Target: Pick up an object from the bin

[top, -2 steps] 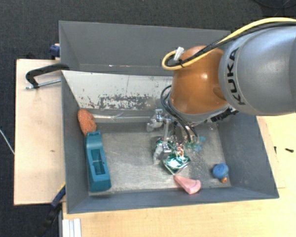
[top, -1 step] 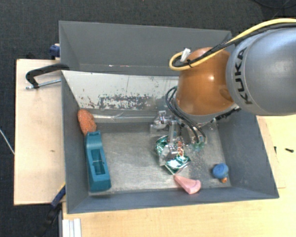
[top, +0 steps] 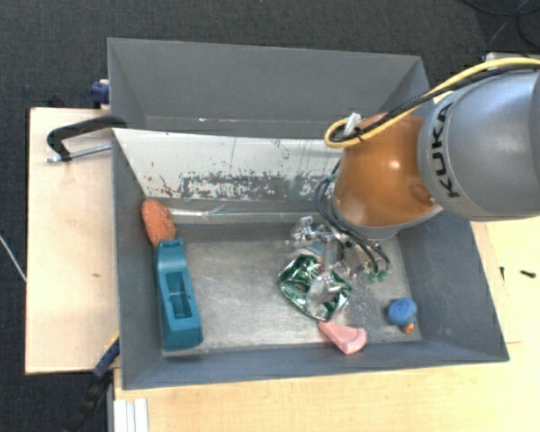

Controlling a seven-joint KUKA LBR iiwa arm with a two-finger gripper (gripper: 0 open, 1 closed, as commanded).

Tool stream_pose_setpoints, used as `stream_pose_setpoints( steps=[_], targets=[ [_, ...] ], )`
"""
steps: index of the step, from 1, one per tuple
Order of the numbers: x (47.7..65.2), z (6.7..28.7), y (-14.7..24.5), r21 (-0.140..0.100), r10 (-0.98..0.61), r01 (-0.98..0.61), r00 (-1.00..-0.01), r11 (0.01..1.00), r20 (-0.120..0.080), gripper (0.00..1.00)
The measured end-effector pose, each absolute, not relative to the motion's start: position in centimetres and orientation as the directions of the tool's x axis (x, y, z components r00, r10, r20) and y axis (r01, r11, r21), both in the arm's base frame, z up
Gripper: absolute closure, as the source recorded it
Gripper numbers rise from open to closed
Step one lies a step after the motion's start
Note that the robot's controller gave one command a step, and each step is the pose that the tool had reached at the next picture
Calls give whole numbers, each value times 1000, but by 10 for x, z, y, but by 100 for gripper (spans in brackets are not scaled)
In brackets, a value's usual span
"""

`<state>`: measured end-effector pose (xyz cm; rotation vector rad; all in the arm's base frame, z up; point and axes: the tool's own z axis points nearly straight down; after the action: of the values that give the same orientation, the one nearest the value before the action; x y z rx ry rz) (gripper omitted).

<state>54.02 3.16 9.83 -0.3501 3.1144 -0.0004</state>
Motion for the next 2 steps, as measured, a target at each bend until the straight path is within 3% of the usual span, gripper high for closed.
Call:
stream_pose_setpoints(
  steps=[1,2],
  targets=[
    [595,76,-13,5,-111,-111,-994,994,-1,100],
    [595,76,-13,5,-111,-111,-994,994,-1,100]
  ],
)
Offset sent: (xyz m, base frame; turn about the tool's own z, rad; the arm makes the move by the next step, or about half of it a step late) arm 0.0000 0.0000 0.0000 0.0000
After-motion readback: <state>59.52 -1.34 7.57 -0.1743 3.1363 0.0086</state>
